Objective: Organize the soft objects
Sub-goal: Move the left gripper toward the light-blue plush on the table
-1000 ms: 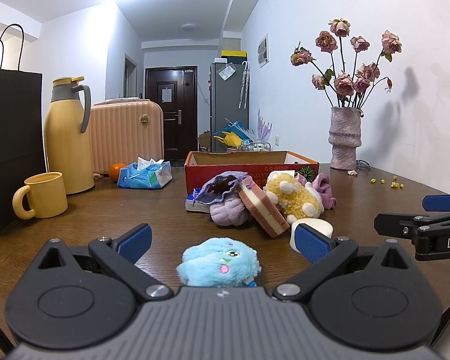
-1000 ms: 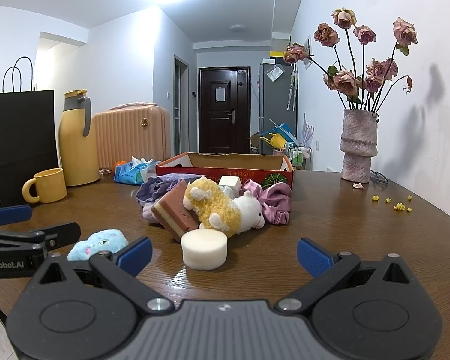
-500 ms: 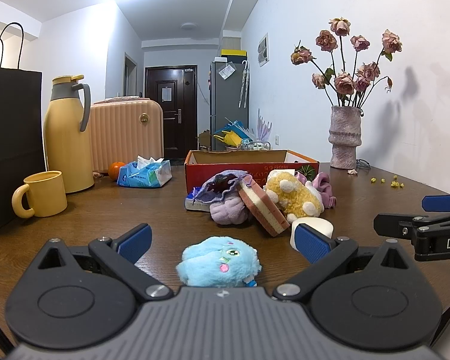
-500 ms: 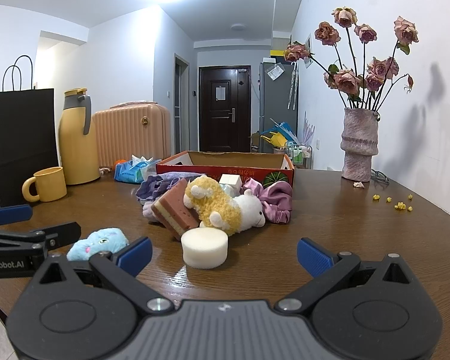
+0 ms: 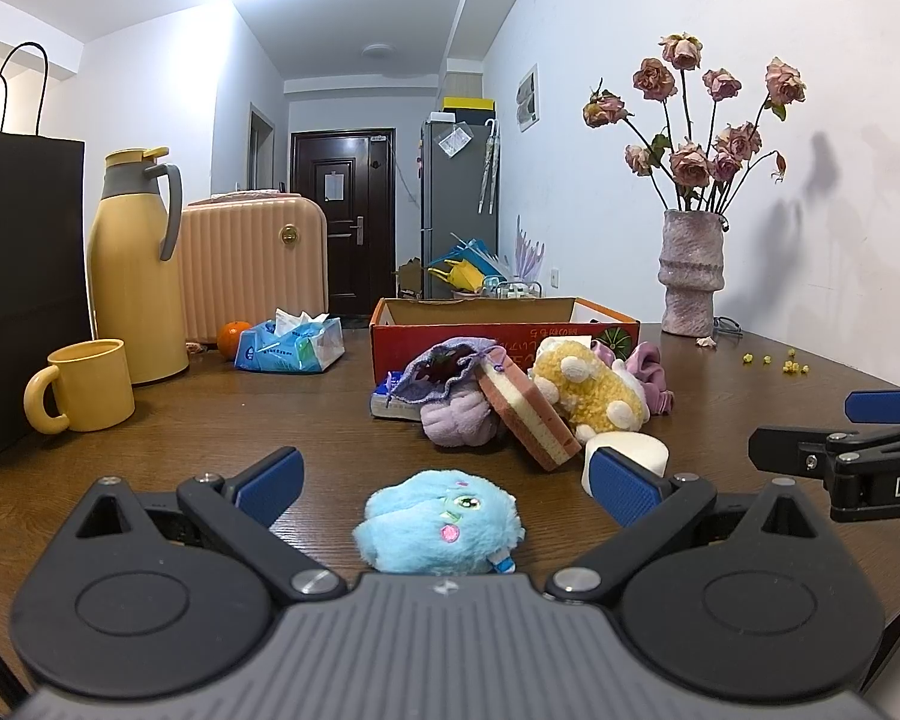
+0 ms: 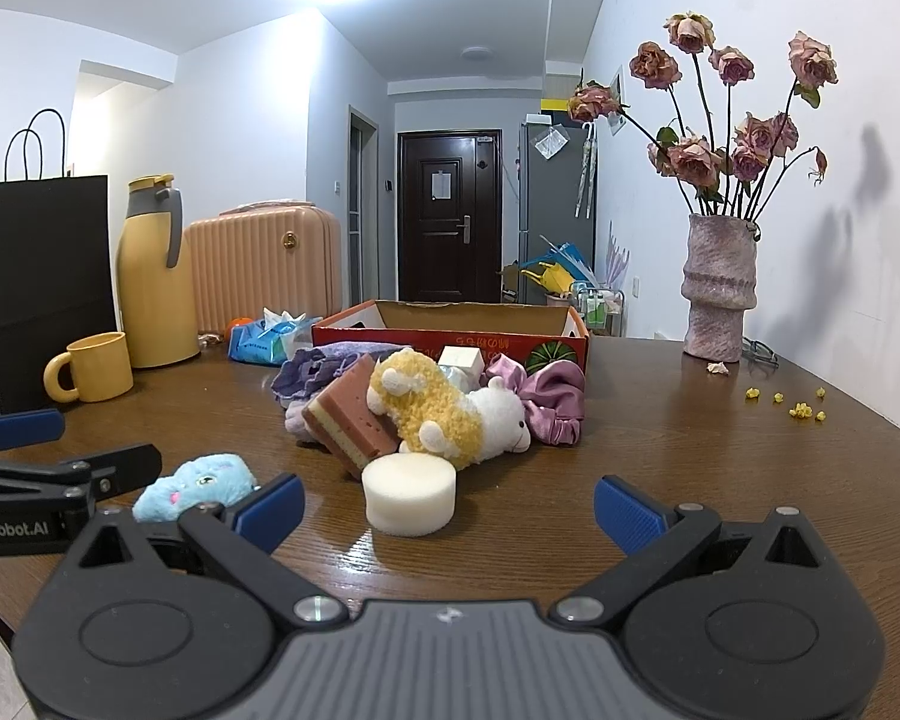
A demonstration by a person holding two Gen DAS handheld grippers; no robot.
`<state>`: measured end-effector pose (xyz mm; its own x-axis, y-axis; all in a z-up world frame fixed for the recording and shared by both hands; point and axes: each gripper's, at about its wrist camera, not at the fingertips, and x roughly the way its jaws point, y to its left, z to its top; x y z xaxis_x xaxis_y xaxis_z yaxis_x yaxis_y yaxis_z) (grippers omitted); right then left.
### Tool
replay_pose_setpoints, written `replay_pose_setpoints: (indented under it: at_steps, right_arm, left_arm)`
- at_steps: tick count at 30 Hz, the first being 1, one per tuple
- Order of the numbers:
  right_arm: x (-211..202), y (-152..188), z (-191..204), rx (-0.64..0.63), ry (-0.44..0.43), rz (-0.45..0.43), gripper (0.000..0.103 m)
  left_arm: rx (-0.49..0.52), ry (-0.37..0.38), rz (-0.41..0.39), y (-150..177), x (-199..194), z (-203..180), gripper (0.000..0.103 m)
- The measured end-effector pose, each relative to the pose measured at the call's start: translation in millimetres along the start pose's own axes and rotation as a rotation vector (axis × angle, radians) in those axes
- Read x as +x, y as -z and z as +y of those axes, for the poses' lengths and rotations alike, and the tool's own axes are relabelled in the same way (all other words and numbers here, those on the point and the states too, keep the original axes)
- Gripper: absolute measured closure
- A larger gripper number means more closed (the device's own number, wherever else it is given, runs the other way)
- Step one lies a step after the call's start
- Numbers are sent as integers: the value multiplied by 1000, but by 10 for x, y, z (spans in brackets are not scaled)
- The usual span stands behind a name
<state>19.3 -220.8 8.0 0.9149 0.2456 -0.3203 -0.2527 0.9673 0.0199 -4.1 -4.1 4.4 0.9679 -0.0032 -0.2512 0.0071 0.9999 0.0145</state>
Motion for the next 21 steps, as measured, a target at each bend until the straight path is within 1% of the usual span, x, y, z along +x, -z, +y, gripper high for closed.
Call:
replay_pose_setpoints:
  at_steps: [16, 18, 21]
  right_arm:
    - [10, -1, 1, 0, 0, 3, 0]
    - [38, 87, -2, 0, 0, 5, 0]
    - [40, 93, -2, 1, 0, 6, 0]
  left_arm:
    - [0, 0, 2, 1, 3, 2, 0]
    - [-1, 0, 2, 1, 3, 2, 0]
    - [-1, 1, 3, 17, 3, -2, 0]
